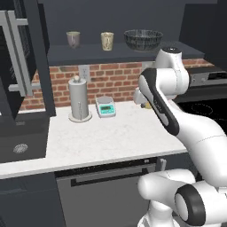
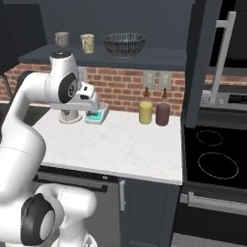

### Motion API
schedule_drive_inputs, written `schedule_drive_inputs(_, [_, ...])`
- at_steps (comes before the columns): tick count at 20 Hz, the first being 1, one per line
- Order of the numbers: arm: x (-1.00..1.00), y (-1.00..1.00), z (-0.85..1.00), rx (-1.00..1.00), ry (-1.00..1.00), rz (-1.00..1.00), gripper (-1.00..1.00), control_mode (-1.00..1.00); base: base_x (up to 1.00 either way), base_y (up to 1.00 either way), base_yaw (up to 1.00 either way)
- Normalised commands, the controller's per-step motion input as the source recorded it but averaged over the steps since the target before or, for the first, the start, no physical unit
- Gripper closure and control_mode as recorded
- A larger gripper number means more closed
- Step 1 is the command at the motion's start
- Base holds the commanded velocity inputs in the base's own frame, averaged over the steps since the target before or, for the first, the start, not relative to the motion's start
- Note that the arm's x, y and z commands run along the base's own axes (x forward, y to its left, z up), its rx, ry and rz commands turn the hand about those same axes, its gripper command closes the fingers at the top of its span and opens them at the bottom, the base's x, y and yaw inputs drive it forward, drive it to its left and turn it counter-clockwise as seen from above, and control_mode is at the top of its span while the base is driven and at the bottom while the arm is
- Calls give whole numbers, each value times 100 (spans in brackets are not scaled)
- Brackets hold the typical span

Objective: Gather all objects into one cabinet and sort the glasses and bowls to opposite sides.

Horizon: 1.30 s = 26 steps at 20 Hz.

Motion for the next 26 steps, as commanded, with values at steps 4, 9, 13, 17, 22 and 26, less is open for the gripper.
schedule_drive_inputs(4, [0, 0, 0, 0, 0, 0, -100, 100, -52, 1, 0])
schedule_drive_inputs(9, [0, 0, 0, 0, 0, 0, -100, 100, -31, 13, 0])
schedule_drive_inputs(13, [0, 0, 0, 0, 0, 0, -100, 100, -19, 13, -1])
schedule_drive_inputs(17, [0, 0, 0, 0, 0, 0, -100, 100, -22, 19, -2])
schedule_drive_inputs(22, [0, 0, 0, 0, 0, 0, -100, 100, -21, 50, 0])
schedule_drive_inputs(26, [0, 0, 0, 0, 0, 0, -100, 100, -27, 70, -2])
